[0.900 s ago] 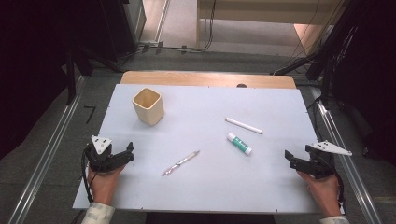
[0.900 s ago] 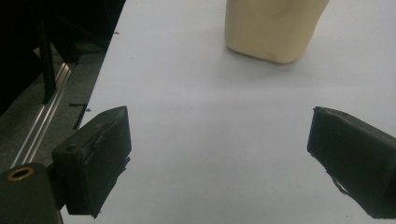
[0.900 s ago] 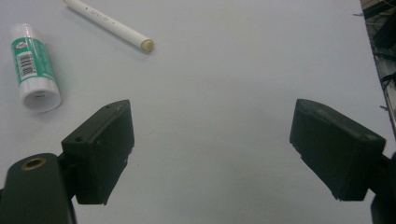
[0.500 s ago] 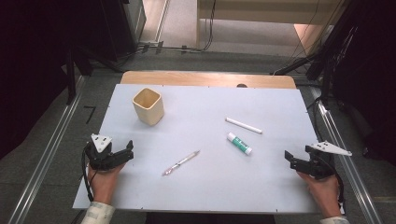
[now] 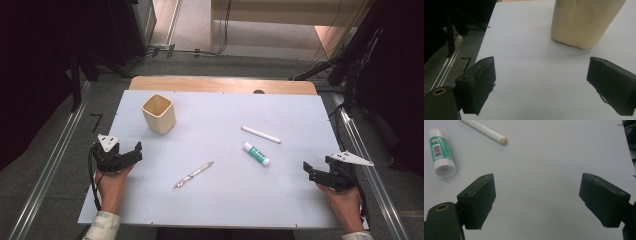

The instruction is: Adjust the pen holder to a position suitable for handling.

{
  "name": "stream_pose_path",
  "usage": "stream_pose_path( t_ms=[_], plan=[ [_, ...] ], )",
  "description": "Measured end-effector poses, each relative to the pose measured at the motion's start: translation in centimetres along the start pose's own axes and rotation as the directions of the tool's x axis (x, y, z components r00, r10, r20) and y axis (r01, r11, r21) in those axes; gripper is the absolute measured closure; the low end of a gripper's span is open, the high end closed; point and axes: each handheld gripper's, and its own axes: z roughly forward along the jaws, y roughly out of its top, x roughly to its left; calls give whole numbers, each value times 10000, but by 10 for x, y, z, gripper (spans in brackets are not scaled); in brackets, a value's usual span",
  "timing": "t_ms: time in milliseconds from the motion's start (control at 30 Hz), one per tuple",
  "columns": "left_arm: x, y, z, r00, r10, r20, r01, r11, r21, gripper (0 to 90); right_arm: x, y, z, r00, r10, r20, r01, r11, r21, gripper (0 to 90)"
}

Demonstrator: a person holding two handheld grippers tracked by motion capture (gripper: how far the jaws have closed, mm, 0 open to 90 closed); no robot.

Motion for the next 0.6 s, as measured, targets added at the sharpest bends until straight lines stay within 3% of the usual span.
stream_pose_path(
  t_ms=[600],
  plan=[
    [-8, 28, 8, 9997, 38, 262, -29, 9994, -348, 96, 1, -1, 3, 10000, -33, -12, 34, 9999, 129, 124]
  ],
)
